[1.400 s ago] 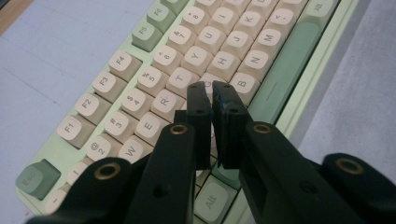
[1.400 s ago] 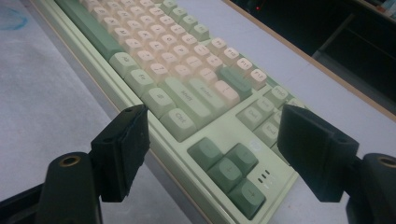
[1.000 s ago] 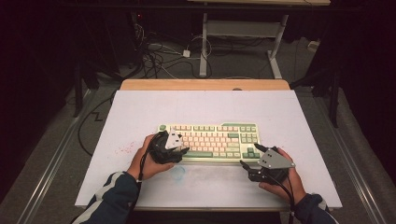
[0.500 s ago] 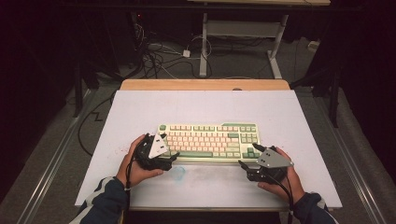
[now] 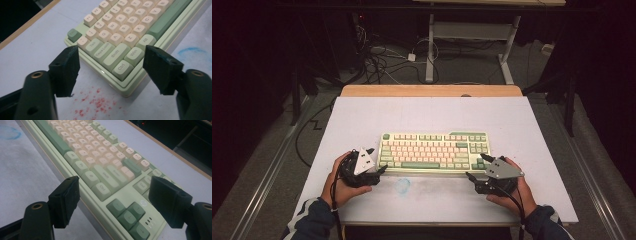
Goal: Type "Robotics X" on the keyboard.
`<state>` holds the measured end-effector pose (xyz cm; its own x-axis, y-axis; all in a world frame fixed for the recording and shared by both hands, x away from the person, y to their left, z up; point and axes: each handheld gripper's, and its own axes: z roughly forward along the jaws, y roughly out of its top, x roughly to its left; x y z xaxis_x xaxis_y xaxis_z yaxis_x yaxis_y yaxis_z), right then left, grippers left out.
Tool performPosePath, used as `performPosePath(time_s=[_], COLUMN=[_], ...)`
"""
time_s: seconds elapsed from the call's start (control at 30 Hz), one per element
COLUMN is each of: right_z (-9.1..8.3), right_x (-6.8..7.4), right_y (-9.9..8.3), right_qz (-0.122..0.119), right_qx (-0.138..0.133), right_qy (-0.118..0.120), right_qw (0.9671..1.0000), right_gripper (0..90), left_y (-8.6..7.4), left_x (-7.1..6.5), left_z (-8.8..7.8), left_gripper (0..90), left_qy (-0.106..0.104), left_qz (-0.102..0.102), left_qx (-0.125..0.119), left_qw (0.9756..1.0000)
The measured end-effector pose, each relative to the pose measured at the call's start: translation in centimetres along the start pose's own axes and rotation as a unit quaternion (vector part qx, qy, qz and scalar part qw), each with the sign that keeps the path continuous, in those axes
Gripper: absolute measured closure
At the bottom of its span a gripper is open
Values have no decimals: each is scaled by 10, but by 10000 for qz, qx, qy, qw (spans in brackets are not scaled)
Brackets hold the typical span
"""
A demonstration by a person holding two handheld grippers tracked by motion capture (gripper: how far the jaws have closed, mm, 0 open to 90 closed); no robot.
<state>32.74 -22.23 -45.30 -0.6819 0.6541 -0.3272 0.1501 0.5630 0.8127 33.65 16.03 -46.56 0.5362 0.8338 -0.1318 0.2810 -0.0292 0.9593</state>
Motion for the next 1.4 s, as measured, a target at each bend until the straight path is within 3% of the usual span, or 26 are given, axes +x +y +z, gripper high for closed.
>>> performPosePath(time_s=[0.1, 0.3, 0.37, 1.1, 1.4], right_z=[1, 0, 1, 3, 5], right_x=[0, 1, 1, 5, 6], right_y=[-1, 0, -1, -2, -2], right_qz=[-15, -47, -67, -124, -165], right_qx=[30, 21, 42, 139, 196], right_qy=[2, 19, 26, 52, 84], right_qw=[10000, 10000, 10000, 9998, 9996], right_gripper=[262, 262, 262, 262, 262], left_y=[5, 7, 10, 23, 22], left_x=[0, 1, 1, -13, -17], left_z=[-2, -1, 0, 35, 50], left_gripper=[438, 811, 869, 869, 866], left_qy=[-49, -126, -162, -294, -310], left_qz=[-61, -35, -146, -131, -141], left_qx=[-11, 333, 335, 612, 716], left_qw=[10000, 9994, 9992, 9976, 9969])
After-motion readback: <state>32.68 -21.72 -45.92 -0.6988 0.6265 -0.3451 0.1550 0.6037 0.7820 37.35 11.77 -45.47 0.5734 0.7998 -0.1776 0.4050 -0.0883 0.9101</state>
